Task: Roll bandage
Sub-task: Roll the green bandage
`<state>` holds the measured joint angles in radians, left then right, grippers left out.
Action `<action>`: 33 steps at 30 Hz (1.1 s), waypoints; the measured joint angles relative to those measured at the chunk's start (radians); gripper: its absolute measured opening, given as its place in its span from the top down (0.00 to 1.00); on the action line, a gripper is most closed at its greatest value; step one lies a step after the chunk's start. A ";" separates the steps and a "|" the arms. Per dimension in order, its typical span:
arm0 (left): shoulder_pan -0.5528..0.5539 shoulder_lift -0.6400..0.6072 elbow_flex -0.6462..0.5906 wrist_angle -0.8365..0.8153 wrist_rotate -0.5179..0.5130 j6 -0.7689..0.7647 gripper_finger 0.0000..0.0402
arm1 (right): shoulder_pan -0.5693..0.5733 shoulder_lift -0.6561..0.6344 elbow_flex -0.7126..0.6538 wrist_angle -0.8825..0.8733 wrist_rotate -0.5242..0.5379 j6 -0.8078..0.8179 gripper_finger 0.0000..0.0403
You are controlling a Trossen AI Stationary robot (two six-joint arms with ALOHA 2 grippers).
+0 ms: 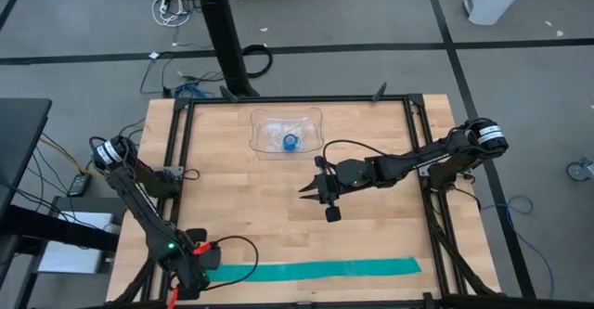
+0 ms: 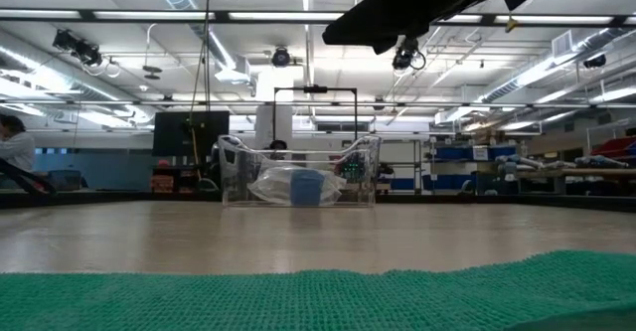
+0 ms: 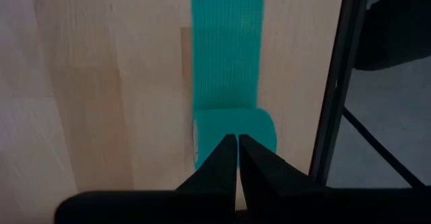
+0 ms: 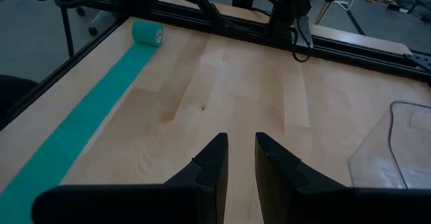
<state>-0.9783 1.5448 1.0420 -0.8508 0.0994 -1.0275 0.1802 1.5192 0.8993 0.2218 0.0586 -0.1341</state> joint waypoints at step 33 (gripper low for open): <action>-0.029 0.134 0.007 0.112 0.039 -0.001 0.94 | 0.000 0.000 0.000 0.001 -0.001 -0.019 0.85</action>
<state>-1.0078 1.6783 1.0489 -0.7389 0.1380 -1.0286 0.1802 1.5188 0.8989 0.2226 0.0578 -0.1528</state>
